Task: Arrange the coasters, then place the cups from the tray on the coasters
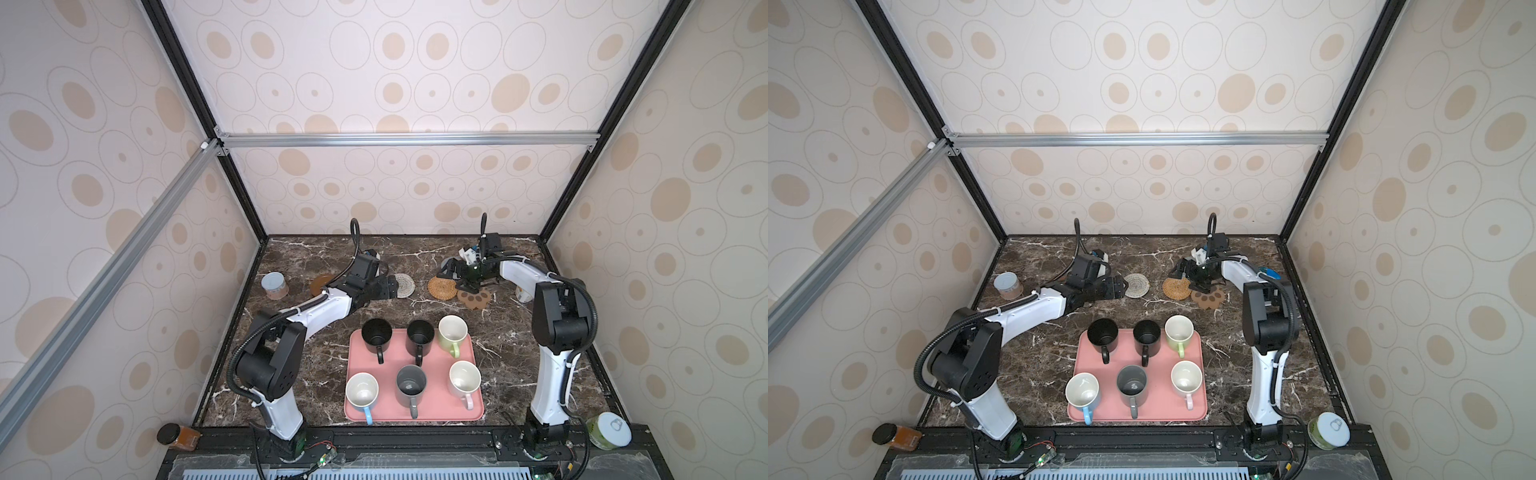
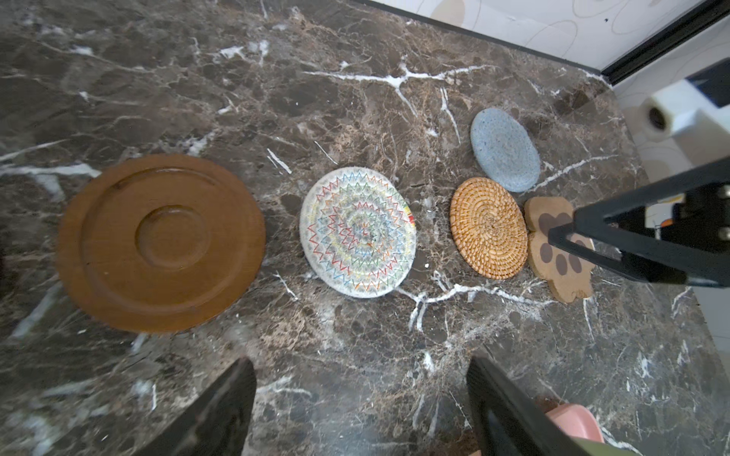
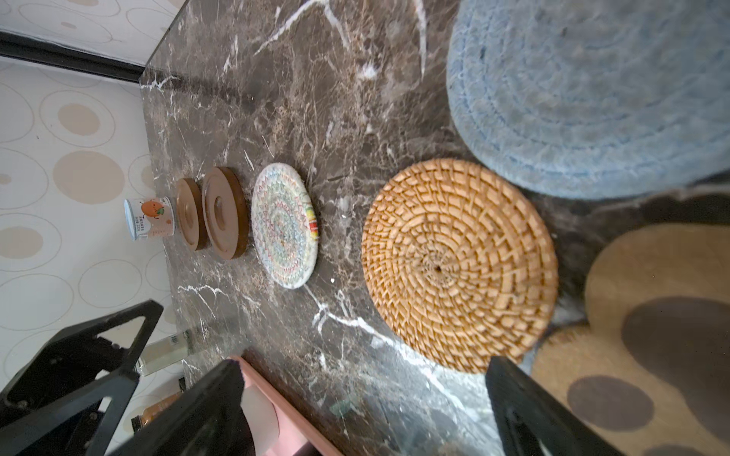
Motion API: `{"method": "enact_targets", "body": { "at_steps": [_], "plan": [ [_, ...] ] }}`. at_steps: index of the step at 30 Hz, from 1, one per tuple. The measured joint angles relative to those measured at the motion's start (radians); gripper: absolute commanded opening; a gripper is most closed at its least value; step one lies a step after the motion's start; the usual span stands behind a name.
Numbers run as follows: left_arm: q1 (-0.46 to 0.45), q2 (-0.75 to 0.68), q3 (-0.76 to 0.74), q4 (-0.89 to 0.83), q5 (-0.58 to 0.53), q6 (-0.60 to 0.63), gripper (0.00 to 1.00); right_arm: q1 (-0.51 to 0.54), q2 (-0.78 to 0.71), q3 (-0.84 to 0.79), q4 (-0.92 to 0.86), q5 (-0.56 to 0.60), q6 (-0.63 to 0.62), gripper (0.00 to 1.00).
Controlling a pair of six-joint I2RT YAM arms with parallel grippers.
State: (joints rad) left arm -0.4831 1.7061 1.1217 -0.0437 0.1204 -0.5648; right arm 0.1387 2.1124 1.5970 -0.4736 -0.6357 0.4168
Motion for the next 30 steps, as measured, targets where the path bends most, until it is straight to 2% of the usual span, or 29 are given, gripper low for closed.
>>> {"method": "enact_targets", "body": {
  "at_steps": [9, 19, 30],
  "plan": [
    [0.012, -0.111, -0.092, 0.054, -0.016, -0.025, 0.86, 0.028, 0.109, 0.089, -0.034, -0.024, -0.016, 1.00],
    [0.024, -0.124, -0.162, 0.067, -0.014, -0.039, 0.87, 0.066, 0.143, 0.143, -0.043, -0.027, -0.034, 1.00],
    [0.029, -0.124, -0.166, 0.073, -0.014, -0.043, 0.87, 0.080, 0.160, 0.160, -0.036, -0.037, -0.026, 1.00]
  ]
}}
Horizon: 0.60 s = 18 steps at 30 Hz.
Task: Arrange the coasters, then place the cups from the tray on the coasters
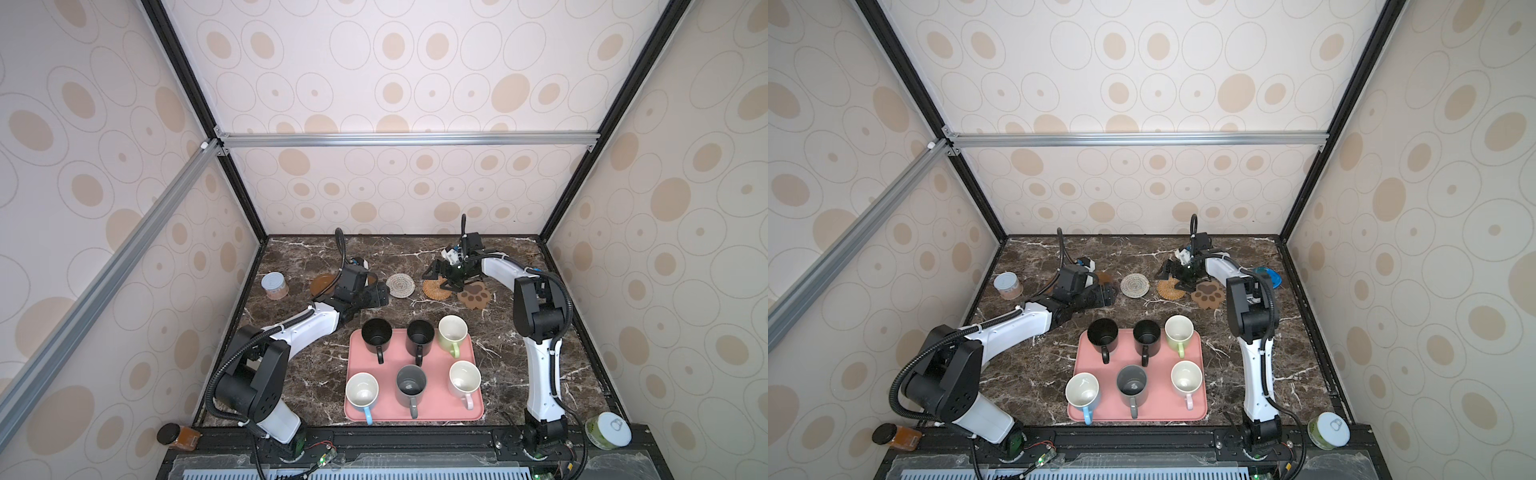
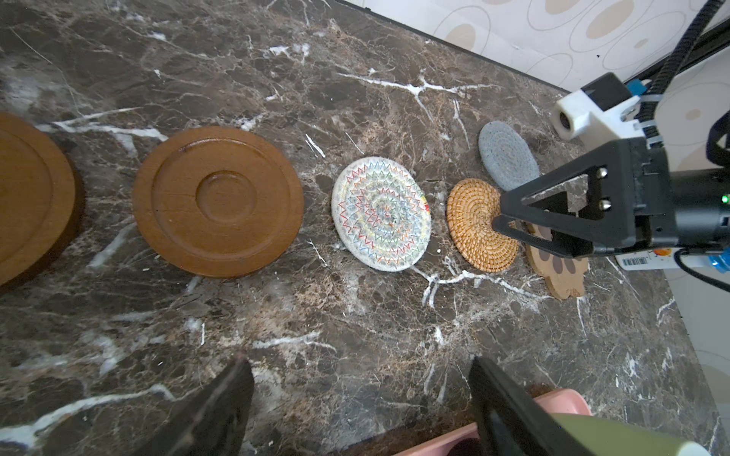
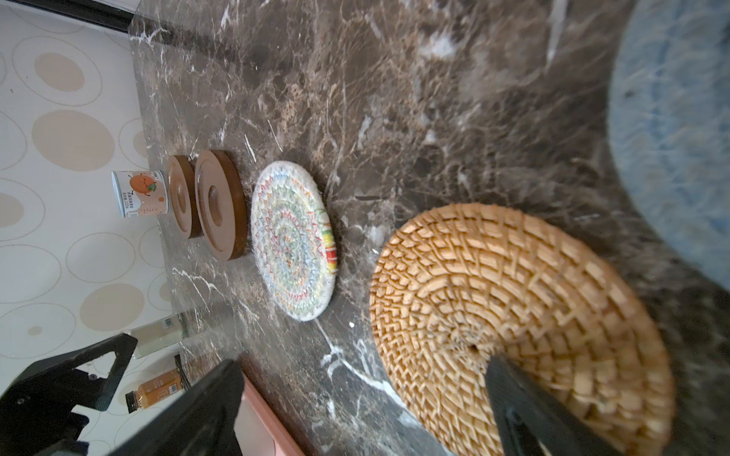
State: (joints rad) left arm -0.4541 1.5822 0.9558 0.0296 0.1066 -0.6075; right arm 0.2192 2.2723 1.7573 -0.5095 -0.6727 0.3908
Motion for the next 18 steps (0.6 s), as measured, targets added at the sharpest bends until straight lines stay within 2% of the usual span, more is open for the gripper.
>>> {"method": "enact_targets", "body": {
  "at_steps": [18],
  "plan": [
    [0.000, 0.000, -0.006, 0.000, 0.001, -0.006, 0.88, 0.005, 0.006, 0.008, 0.006, 0.001, 0.043, 1.00]
  ]
}}
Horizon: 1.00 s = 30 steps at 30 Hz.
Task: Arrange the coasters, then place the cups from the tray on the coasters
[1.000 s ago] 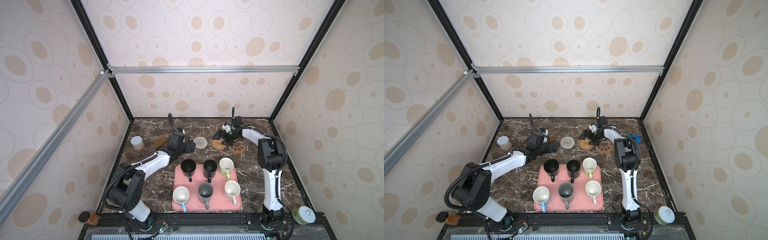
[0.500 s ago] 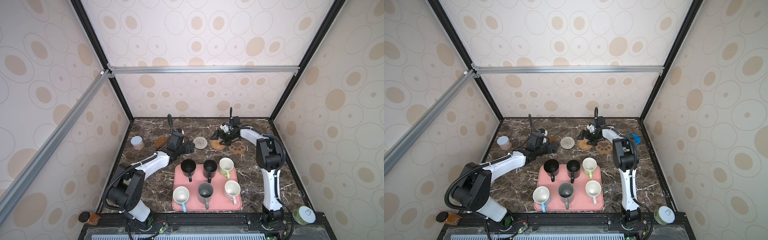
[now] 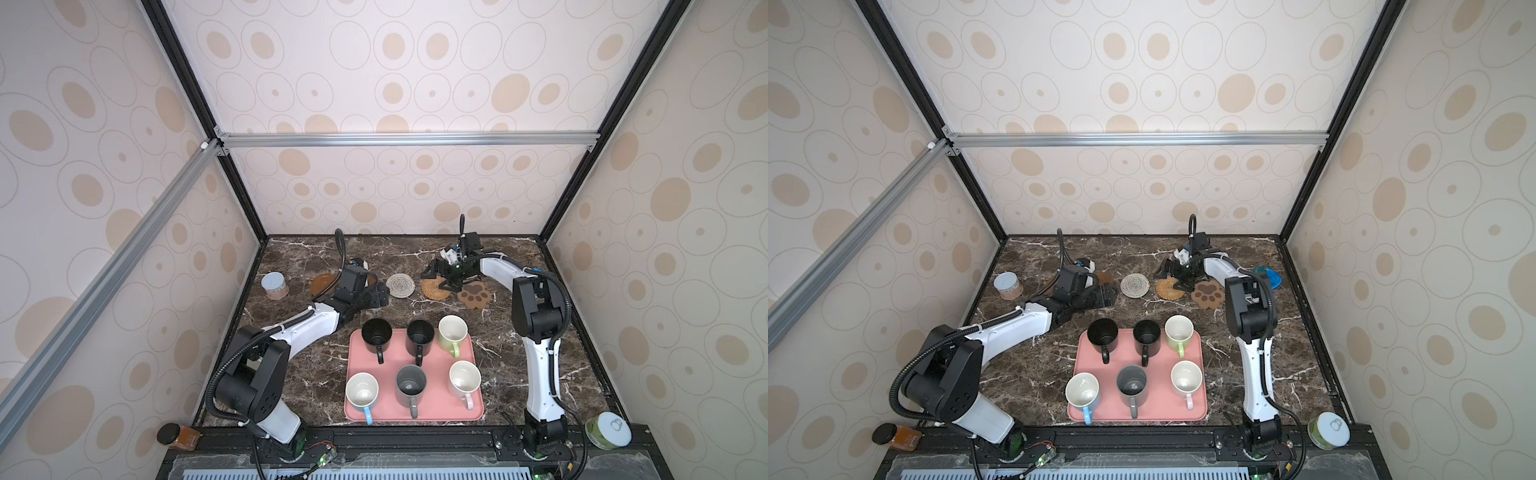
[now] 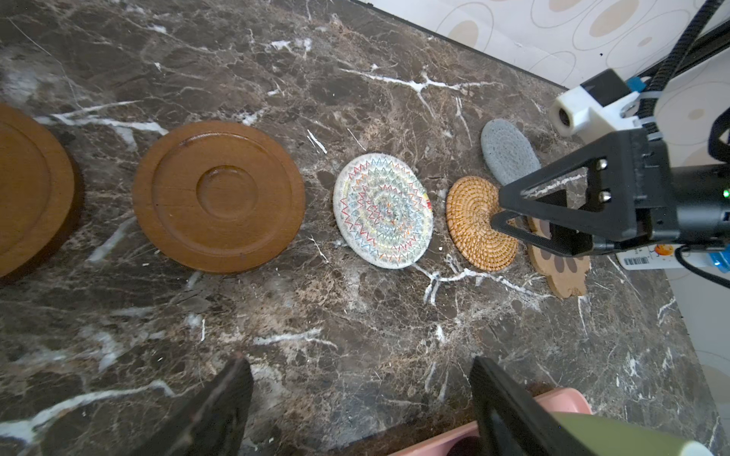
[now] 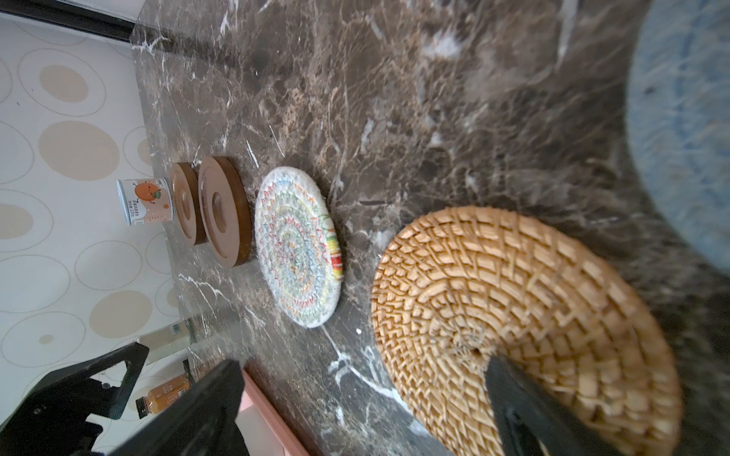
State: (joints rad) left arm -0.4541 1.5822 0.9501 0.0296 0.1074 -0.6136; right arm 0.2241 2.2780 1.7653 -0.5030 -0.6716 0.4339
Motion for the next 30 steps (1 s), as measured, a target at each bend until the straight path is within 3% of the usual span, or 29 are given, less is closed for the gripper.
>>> {"method": "enact_targets", "body": {
  "at_steps": [30],
  "plan": [
    [0.000, -0.004, 0.000, -0.001, 0.003, 0.000, 0.89, 0.007, 0.022, 0.006, 0.070, -0.042, 0.064, 1.00]
  ]
}}
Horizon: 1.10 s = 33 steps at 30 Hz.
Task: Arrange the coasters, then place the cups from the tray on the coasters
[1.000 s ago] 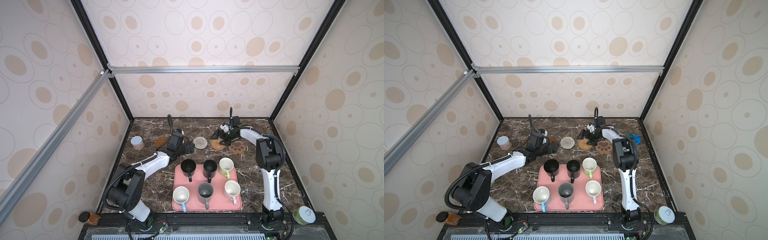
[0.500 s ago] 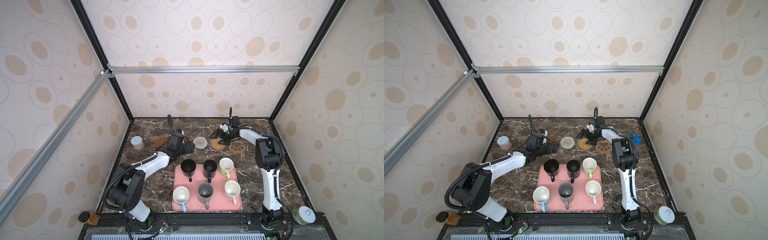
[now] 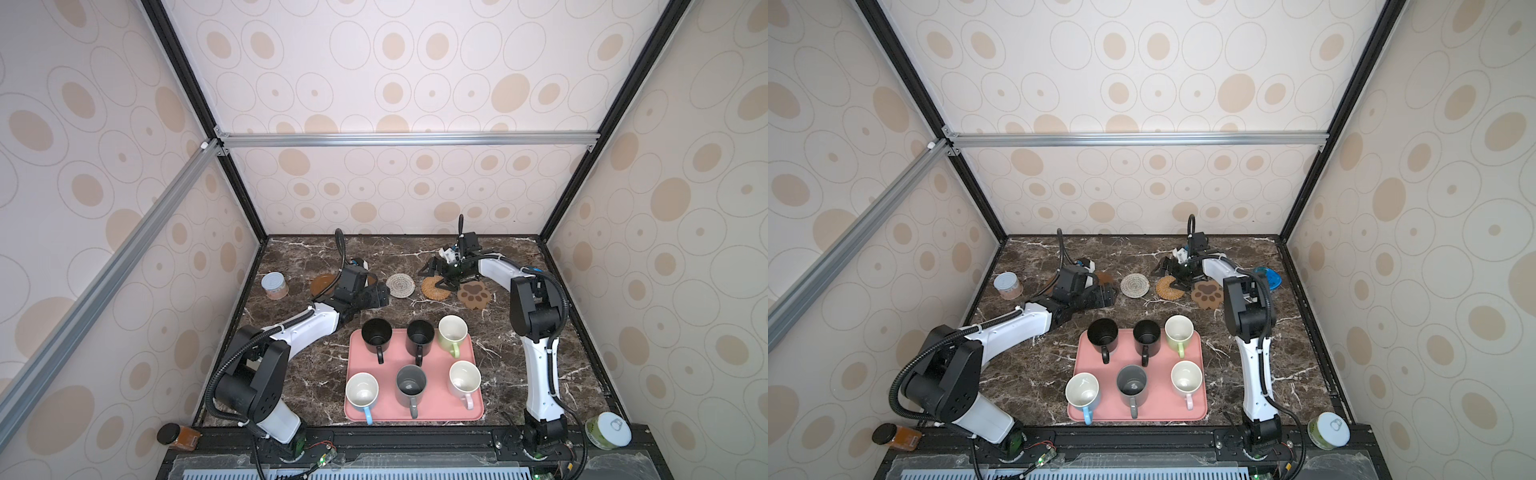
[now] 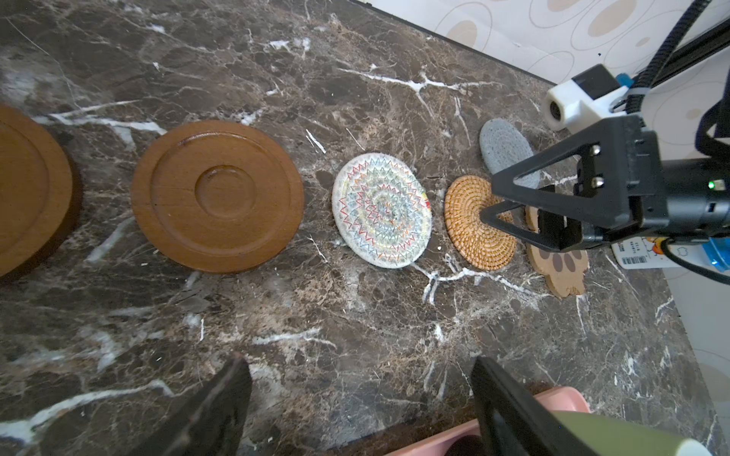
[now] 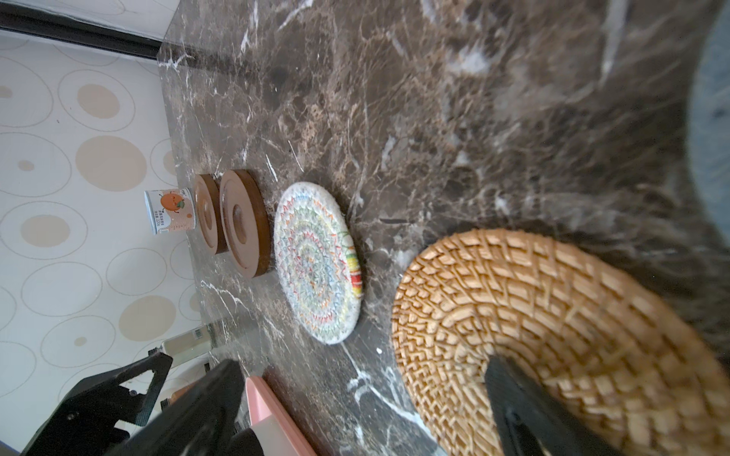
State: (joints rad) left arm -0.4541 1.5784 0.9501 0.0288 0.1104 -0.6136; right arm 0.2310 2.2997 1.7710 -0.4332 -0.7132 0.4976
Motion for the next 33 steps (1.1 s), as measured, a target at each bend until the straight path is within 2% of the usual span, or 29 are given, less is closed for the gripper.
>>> {"method": "enact_targets", "body": {
  "at_steps": [16, 25, 33],
  "plan": [
    [0.000, -0.013, 0.000, 0.000, 0.000, 0.000, 0.89, 0.002, 0.006, 0.010, 0.005, -0.001, 0.018, 1.00],
    [0.000, -0.013, 0.000, -0.001, 0.000, 0.000, 0.89, 0.008, 0.005, 0.045, -0.046, 0.021, -0.017, 1.00],
    [0.000, -0.013, 0.007, -0.002, 0.001, 0.000, 0.90, -0.012, -0.092, 0.048, -0.121, 0.053, -0.066, 1.00]
  ]
}}
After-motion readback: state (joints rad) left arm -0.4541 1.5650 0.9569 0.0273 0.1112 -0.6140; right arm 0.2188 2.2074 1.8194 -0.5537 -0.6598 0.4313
